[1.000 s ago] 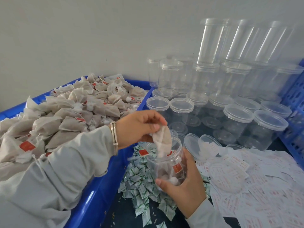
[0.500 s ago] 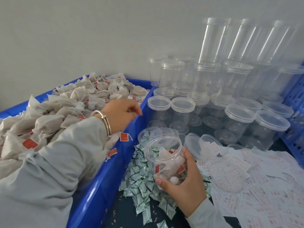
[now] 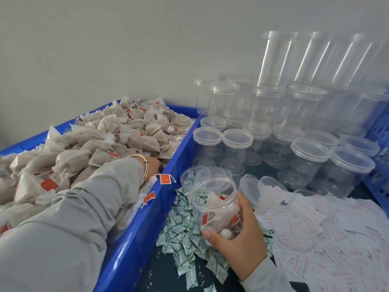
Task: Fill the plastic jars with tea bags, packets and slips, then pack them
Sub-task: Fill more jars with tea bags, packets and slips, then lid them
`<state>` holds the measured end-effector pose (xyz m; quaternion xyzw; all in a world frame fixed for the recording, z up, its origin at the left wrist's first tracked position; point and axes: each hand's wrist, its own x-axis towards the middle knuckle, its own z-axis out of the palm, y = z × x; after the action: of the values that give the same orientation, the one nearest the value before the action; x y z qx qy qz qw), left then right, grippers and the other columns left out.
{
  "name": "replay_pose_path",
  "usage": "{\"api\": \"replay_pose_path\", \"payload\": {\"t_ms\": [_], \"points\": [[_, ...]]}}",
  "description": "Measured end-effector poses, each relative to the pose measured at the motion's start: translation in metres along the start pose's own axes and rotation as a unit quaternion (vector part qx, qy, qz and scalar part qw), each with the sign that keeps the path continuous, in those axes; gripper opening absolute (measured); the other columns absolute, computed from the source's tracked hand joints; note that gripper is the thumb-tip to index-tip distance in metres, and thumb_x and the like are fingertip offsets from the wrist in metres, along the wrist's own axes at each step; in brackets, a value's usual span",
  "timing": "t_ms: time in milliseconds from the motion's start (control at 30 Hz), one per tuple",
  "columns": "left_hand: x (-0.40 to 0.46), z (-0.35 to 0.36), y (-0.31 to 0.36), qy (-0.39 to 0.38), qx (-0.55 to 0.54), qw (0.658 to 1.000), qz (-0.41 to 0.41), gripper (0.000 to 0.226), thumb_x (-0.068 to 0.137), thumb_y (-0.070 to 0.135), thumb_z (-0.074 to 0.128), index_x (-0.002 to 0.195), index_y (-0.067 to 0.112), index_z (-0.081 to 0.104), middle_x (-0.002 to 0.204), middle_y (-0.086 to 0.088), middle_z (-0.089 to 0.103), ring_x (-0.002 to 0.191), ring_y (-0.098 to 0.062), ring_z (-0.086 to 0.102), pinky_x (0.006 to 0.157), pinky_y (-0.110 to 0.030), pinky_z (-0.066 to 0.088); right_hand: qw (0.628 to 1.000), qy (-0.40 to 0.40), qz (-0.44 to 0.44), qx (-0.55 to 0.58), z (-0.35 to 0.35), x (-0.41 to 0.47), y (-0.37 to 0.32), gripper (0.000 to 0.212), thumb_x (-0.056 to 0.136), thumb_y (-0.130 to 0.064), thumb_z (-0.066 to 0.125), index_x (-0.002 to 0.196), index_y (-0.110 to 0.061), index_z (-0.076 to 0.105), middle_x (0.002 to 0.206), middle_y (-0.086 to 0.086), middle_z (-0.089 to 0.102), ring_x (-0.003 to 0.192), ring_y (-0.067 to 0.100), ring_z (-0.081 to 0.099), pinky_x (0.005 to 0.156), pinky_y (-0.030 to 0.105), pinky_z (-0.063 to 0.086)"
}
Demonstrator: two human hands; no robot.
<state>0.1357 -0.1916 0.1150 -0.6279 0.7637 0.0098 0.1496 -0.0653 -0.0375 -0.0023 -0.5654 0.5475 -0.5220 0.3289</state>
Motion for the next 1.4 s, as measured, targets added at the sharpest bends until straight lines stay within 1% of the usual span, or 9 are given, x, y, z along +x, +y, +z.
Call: {"api": "replay_pose_path", "payload": {"t_ms": [233, 367, 500, 633, 767, 900, 1133, 1300, 1400], "points": [[0.0, -0.001, 0.002, -0.063, -0.045, 0.997, 0.006, 0.029, 0.093, 0.025, 0.051, 0.119, 0.017, 0.062, 0.102, -0.002, 0.063, 0.089, -0.02, 0.057, 0.085, -0.028, 0.046, 1.0, 0.002, 0.002, 0.006, 0.0, -0.001, -0.001, 0.093, 0.053, -0.024, 0.092, 0.12, -0.055, 0.035, 0.13, -0.027, 0.045, 0.112, -0.019, 0.046, 0.081, -0.001, 0.04], [-0.003, -0.009, 0.0, 0.012, -0.081, 0.997, -0.003, 0.031, 0.097, 0.03, 0.048, 0.12, 0.014, 0.062, 0.118, -0.004, 0.062, 0.105, -0.02, 0.057, 0.082, -0.022, 0.038, 1.0, -0.01, 0.0, -0.002, 0.0, 0.0, -0.001, 0.101, 0.053, -0.023, 0.092, 0.137, -0.036, 0.037, 0.133, -0.015, 0.051, 0.116, -0.005, 0.051, 0.082, 0.003, 0.044], [-0.005, -0.017, -0.004, 0.136, -0.17, 0.975, -0.033, 0.035, 0.097, 0.034, 0.043, 0.12, 0.012, 0.056, 0.118, -0.008, 0.059, 0.104, -0.024, 0.057, 0.09, -0.032, 0.044, 1.0, -0.006, -0.002, 0.0, -0.001, 0.0, 0.0, 0.105, 0.054, -0.021, 0.092, 0.141, -0.03, 0.035, 0.135, -0.014, 0.049, 0.118, -0.005, 0.05, 0.082, 0.002, 0.043], [-0.013, -0.025, -0.004, 0.257, -0.42, 0.87, -0.034, 0.025, 0.099, 0.029, 0.041, 0.09, 0.012, 0.056, 0.087, -0.009, 0.059, 0.069, -0.02, 0.057, 0.066, -0.035, 0.049, 1.0, -0.004, -0.002, -0.003, 0.0, 0.0, 0.0, 0.105, 0.054, -0.026, 0.092, 0.141, -0.03, 0.034, 0.136, -0.014, 0.049, 0.122, -0.002, 0.048, 0.09, 0.007, 0.043], [-0.029, -0.03, 0.016, 0.155, -0.66, 0.734, 0.047, 0.019, 0.096, 0.023, 0.05, 0.081, 0.015, 0.059, 0.087, -0.008, 0.06, 0.07, -0.019, 0.066, 0.049, -0.029, 0.057, 1.0, 0.001, -0.002, 0.014, 0.001, 0.0, 0.002, 0.103, 0.053, -0.024, 0.092, 0.138, -0.034, 0.036, 0.135, -0.016, 0.049, 0.118, -0.007, 0.05, 0.087, 0.006, 0.044], [-0.039, -0.022, 0.035, 0.08, -0.581, 0.788, 0.187, 0.015, 0.09, 0.013, 0.058, 0.076, 0.015, 0.064, 0.065, 0.003, 0.065, 0.053, -0.007, 0.065, 0.045, -0.02, 0.052, 1.0, 0.01, -0.004, 0.024, 0.002, 0.001, 0.003, 0.097, 0.051, -0.026, 0.092, 0.128, -0.047, 0.037, 0.134, -0.017, 0.049, 0.118, -0.007, 0.05, 0.087, 0.005, 0.044], [-0.048, -0.008, 0.057, 0.014, -0.537, 0.79, 0.296, 0.012, 0.085, 0.013, 0.065, 0.081, 0.024, 0.066, 0.071, 0.008, 0.069, 0.063, -0.004, 0.064, 0.055, -0.019, 0.052, 0.999, 0.023, -0.028, 0.009, 0.003, 0.002, 0.003, 0.098, 0.051, -0.024, 0.093, 0.128, -0.044, 0.036, 0.136, -0.014, 0.049, 0.12, -0.006, 0.048, 0.086, 0.002, 0.041], [-0.052, -0.004, 0.06, 0.041, -0.472, 0.82, 0.32, 0.019, 0.089, 0.012, 0.06, 0.094, 0.03, 0.061, 0.091, 0.003, 0.07, 0.072, -0.005, 0.068, 0.058, -0.017, 0.053, 0.999, 0.025, -0.023, 0.028, 0.005, 0.002, 0.001, 0.093, 0.051, -0.017, 0.093, 0.119, -0.049, 0.039, 0.128, -0.019, 0.05, 0.111, -0.011, 0.052, 0.078, 0.001, 0.043], [-0.048, -0.008, 0.056, 0.138, -0.434, 0.837, 0.303, 0.022, 0.09, 0.016, 0.06, 0.089, 0.038, 0.058, 0.091, 0.008, 0.07, 0.082, -0.002, 0.066, 0.07, -0.011, 0.051, 0.999, 0.027, -0.026, 0.032, 0.005, 0.001, -0.002, 0.094, 0.052, -0.014, 0.093, 0.119, -0.049, 0.037, 0.127, -0.021, 0.049, 0.107, -0.021, 0.048, 0.076, -0.003, 0.039]]}}
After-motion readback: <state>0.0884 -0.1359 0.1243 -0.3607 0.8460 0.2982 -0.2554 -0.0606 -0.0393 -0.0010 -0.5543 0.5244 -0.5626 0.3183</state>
